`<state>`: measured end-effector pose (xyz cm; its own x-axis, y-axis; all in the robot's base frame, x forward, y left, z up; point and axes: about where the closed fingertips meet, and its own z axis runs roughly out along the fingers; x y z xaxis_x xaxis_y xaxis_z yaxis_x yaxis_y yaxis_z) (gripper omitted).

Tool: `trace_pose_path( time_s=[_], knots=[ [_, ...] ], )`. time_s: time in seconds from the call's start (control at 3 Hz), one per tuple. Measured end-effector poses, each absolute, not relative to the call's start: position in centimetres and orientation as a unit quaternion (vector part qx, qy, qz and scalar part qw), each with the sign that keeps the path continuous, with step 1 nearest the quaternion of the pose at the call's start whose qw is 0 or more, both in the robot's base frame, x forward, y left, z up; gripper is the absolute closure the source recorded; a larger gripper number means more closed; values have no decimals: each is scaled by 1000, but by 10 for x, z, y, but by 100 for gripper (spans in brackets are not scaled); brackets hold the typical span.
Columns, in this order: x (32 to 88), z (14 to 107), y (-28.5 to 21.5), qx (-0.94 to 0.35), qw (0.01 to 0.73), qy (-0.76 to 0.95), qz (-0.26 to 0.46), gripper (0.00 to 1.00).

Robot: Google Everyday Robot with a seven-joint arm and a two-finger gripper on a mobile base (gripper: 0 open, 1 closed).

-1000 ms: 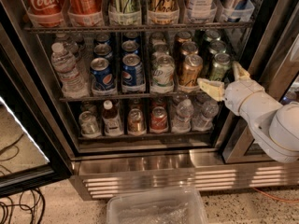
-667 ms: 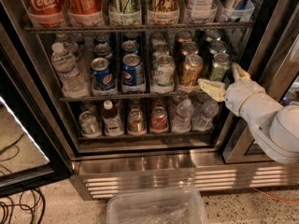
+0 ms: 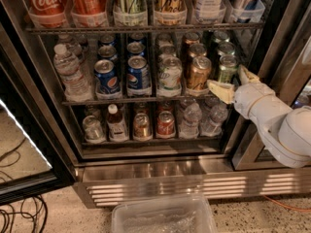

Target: Pick green can from middle shelf of fridge

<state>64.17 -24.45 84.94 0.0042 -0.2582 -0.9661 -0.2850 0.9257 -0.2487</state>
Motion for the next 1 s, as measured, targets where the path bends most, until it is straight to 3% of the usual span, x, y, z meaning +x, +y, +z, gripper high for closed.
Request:
trace_pose_path(
  time_s=[0.33,1.0],
  knots=[
    [642,850,-244,-191,682,706,8,28],
    [638,863,-264,-142,695,701,-72,23]
  ],
)
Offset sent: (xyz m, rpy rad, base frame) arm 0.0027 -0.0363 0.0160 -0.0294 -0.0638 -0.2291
